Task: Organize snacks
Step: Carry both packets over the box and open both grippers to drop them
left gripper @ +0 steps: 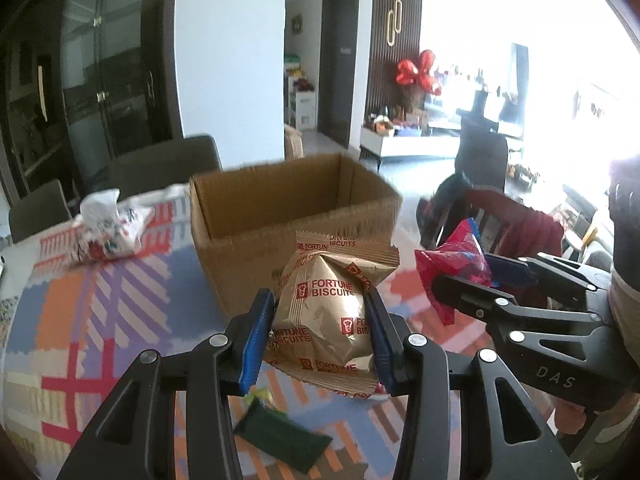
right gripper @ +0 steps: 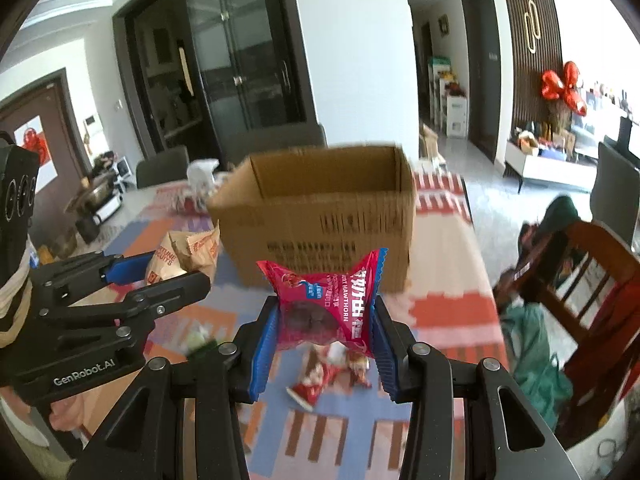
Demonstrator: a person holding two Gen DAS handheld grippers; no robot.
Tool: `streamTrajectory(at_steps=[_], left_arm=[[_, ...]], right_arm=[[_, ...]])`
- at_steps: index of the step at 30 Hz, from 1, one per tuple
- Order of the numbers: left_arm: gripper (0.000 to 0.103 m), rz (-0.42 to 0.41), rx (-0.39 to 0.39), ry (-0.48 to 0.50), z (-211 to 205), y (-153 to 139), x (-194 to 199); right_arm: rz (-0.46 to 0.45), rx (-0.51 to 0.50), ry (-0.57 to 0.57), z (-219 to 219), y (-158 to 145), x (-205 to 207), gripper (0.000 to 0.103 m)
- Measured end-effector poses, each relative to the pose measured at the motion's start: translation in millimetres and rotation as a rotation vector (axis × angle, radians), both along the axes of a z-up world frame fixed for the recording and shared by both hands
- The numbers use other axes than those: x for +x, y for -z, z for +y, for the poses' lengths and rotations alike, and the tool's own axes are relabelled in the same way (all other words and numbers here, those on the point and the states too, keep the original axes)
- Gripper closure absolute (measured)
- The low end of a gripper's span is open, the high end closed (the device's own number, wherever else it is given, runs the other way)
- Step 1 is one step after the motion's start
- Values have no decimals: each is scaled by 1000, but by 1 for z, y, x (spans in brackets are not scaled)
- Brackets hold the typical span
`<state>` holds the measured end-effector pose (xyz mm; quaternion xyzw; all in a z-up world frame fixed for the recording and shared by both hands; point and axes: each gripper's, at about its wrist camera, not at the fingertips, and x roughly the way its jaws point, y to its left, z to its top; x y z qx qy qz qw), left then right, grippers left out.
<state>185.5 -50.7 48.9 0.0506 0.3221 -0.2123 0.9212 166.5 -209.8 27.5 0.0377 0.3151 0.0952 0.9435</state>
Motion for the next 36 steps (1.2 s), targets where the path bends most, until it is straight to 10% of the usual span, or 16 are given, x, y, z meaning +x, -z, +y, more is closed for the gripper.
streamTrajectory(at_steps=[21, 36], left_arm=[[58, -27, -43, -65, 15, -48, 83], [58, 37, -44, -91, 12, -29, 154]], right_arm=[[-85, -20, -37, 11, -64, 90, 59], [-18, -17, -35, 5, -47, 158, 58]])
